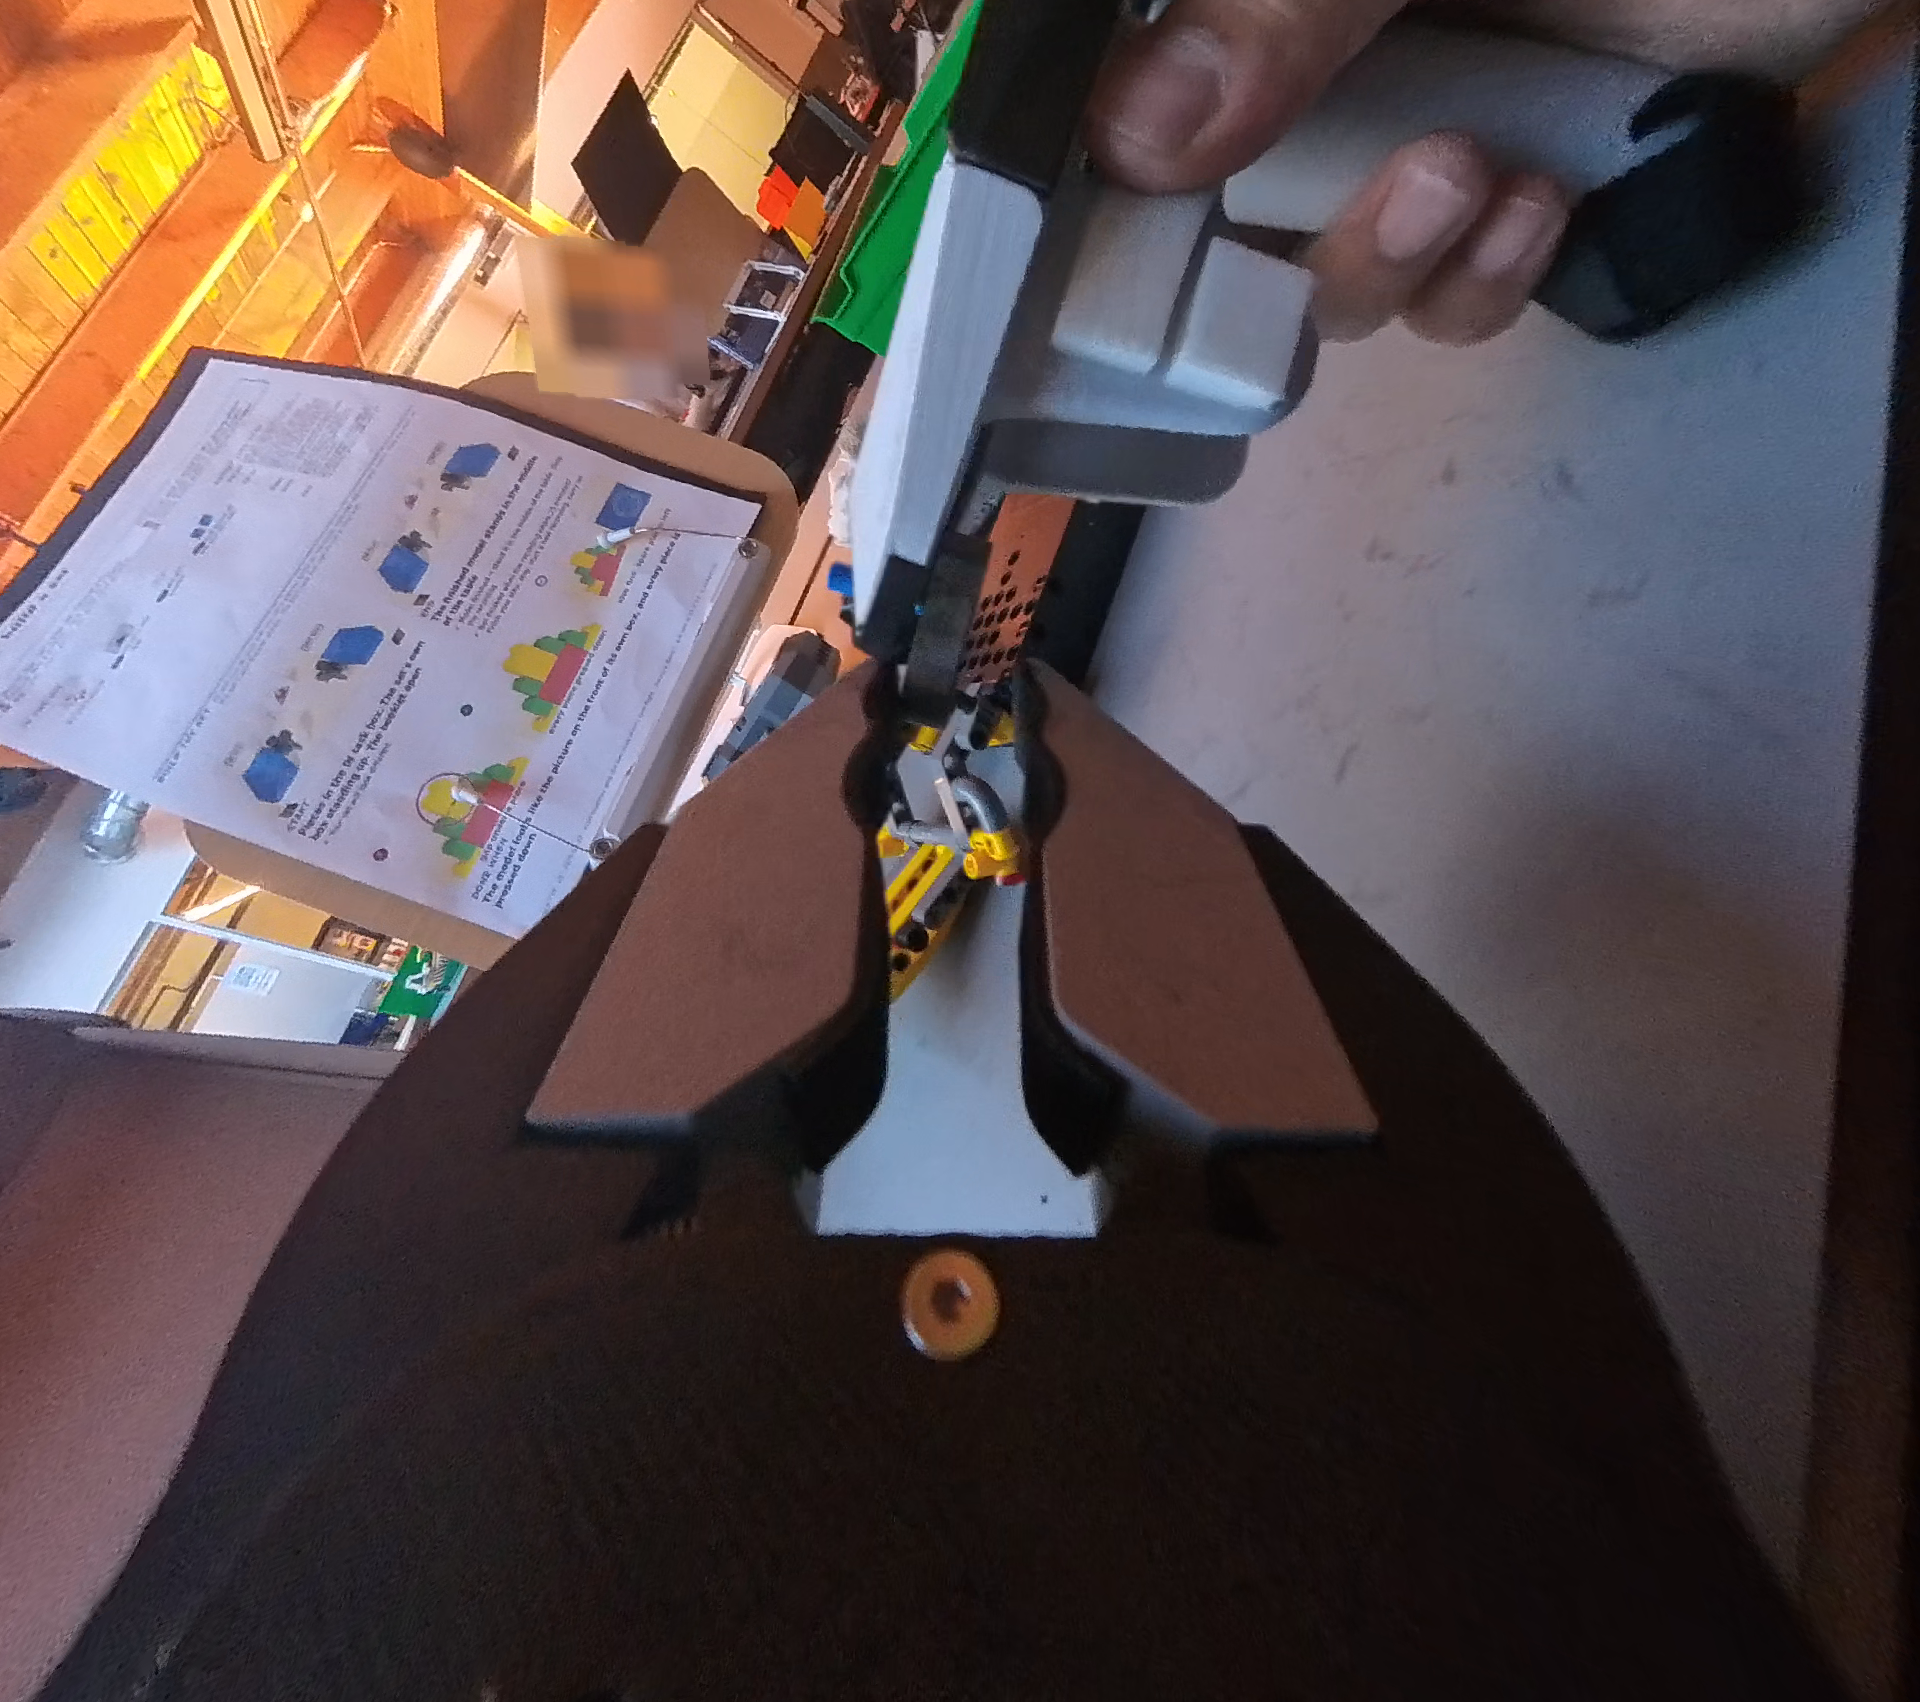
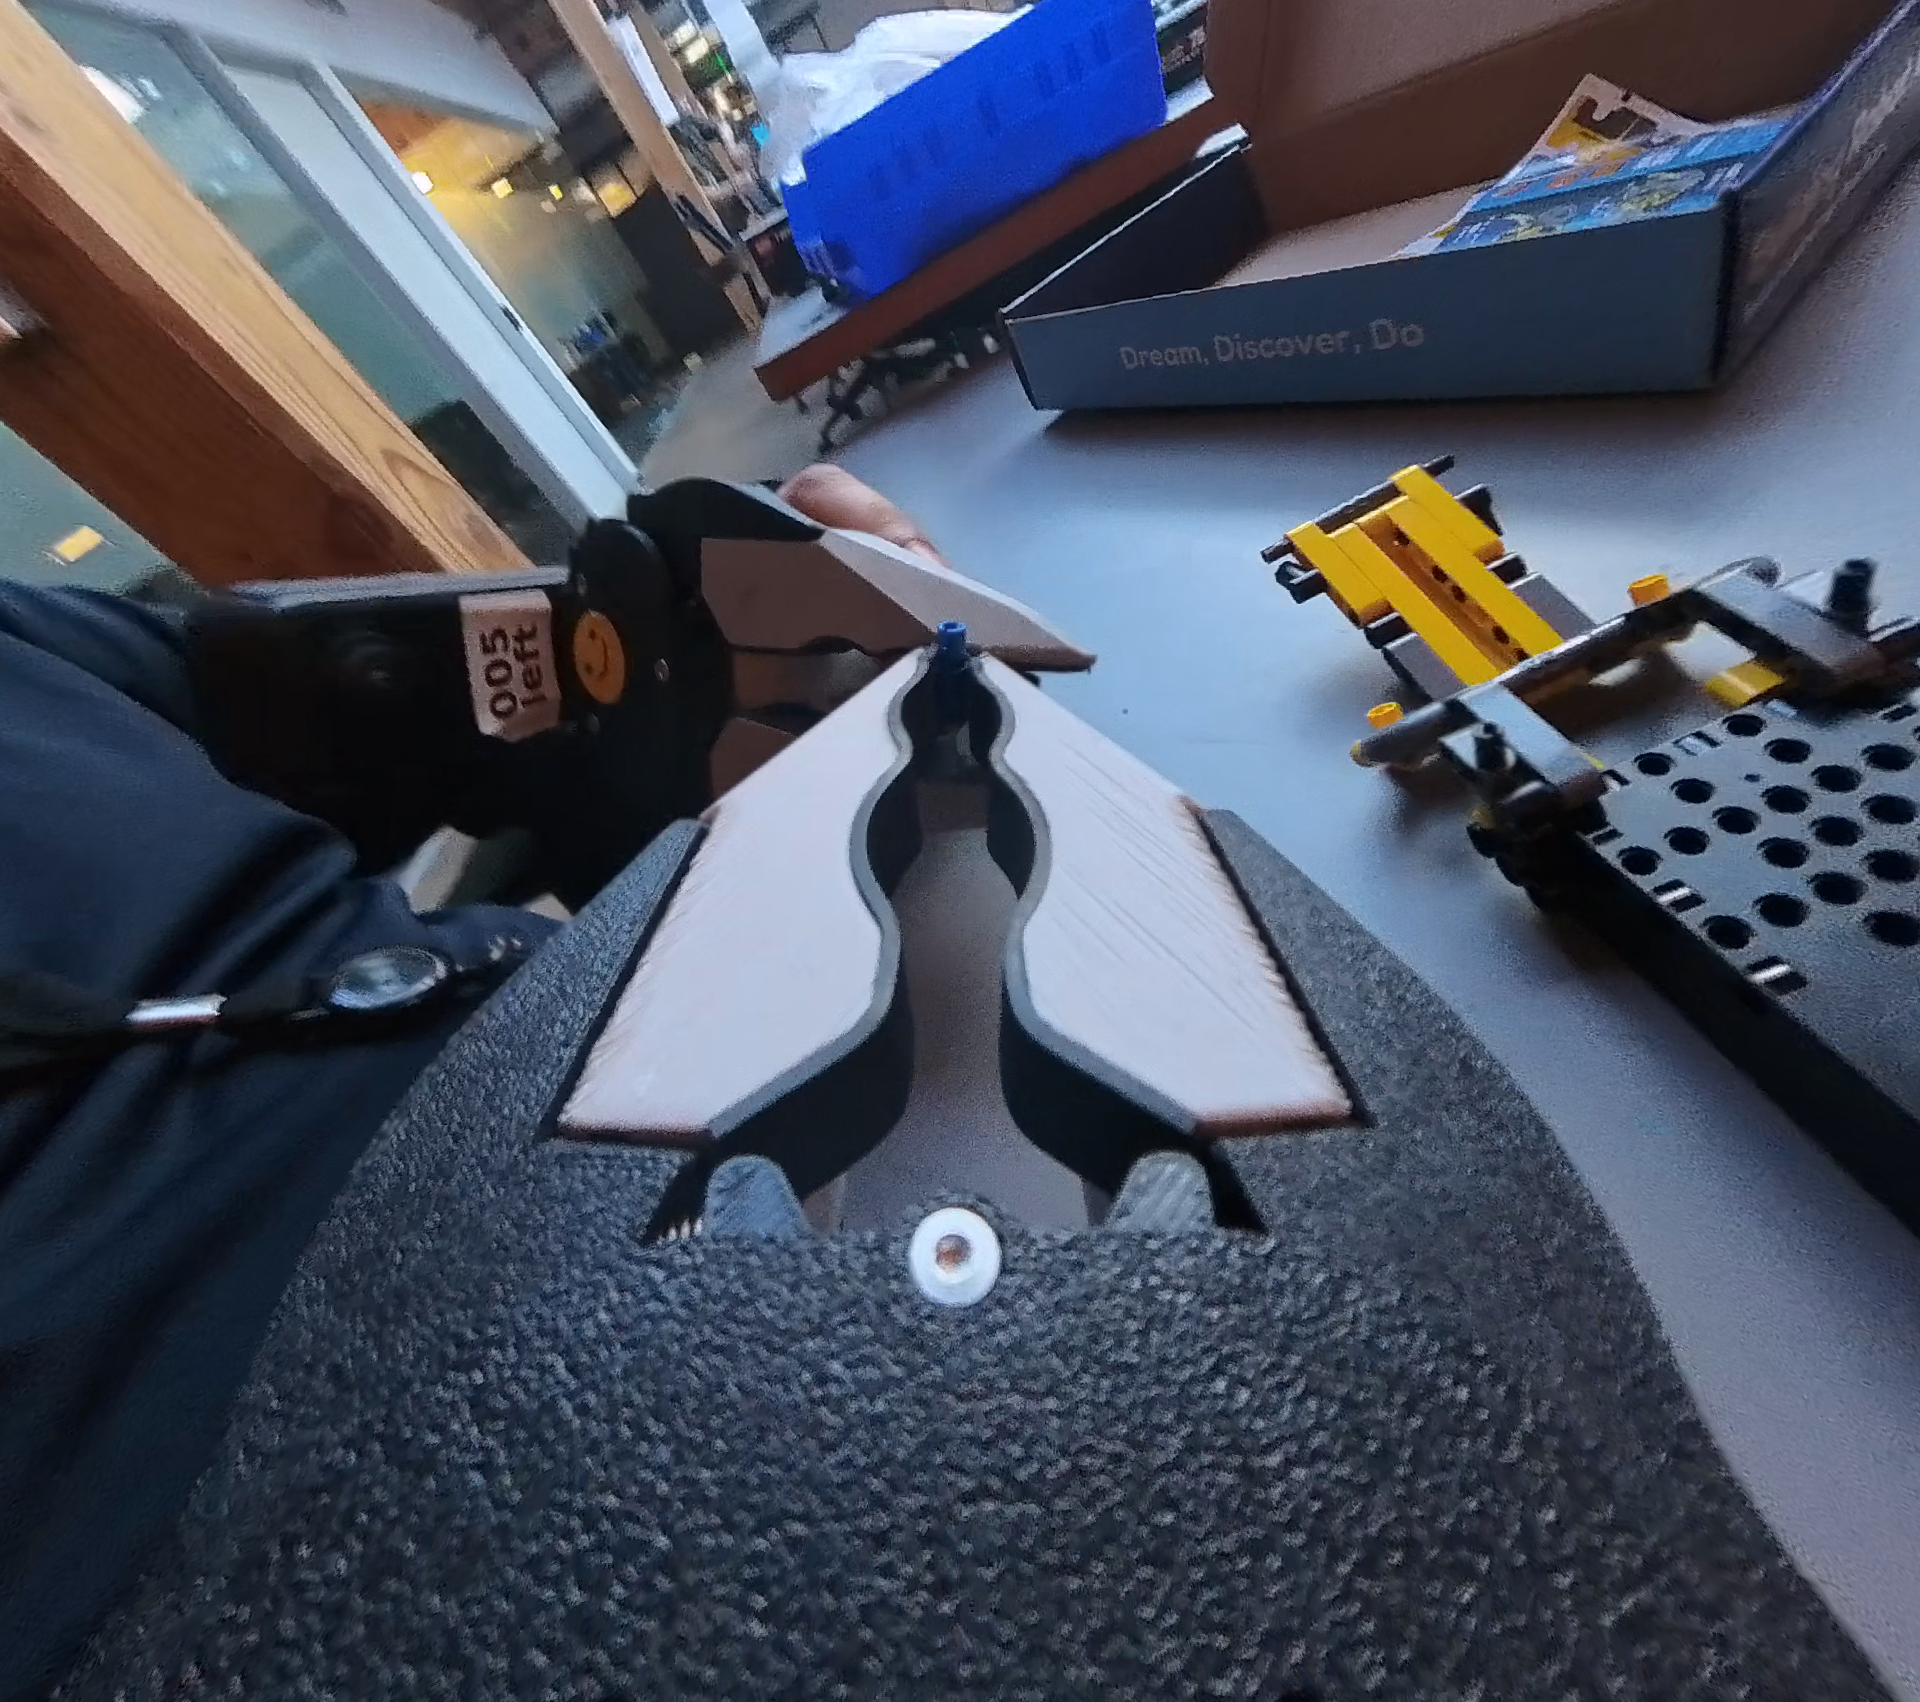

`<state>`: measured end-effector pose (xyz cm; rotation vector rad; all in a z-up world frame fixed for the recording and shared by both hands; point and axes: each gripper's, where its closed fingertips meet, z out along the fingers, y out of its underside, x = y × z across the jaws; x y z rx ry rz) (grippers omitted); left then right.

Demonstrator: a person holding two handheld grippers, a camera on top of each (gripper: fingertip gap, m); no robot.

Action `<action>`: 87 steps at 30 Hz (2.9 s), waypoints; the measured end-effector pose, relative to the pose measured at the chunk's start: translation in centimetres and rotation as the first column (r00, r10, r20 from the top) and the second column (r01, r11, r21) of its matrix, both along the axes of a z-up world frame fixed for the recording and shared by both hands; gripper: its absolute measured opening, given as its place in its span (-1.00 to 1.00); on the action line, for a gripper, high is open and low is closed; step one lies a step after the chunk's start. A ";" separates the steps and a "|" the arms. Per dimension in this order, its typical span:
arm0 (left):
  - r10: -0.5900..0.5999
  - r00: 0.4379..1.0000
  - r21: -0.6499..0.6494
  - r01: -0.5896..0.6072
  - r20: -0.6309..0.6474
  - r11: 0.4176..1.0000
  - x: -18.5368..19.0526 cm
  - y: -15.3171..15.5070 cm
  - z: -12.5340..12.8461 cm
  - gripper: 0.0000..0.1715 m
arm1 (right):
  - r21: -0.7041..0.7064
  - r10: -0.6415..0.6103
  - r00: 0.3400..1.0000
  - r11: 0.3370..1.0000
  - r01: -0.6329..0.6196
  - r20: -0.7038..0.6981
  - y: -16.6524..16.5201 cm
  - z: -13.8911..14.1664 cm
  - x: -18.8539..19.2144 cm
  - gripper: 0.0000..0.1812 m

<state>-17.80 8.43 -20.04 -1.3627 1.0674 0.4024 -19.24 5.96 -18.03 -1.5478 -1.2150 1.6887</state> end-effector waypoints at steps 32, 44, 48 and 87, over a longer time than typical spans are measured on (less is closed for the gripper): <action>0.050 0.998 -0.169 -0.043 0.039 0.985 -1.5 0.7 -2.0 -0.93 | 0.332 -0.900 0.437 0.413 0.848 0.003 23.7 8.6 30.3 -1.00; 0.054 0.994 -0.160 -0.038 0.094 0.986 -1.8 0.8 -1.3 -0.93 | 0.366 -0.881 0.461 0.467 0.805 0.111 24.0 6.7 29.7 -0.75; 0.049 0.993 -0.152 -0.033 0.103 0.988 -1.8 0.8 -1.1 -0.93 | 0.410 -0.681 0.728 0.686 0.600 0.074 17.9 9.1 21.0 -0.80; 0.104 0.957 -0.216 -0.045 0.271 0.975 -2.3 1.6 -0.5 -0.77 | 0.459 -0.959 0.281 0.234 0.857 -0.036 24.1 10.1 32.5 -0.93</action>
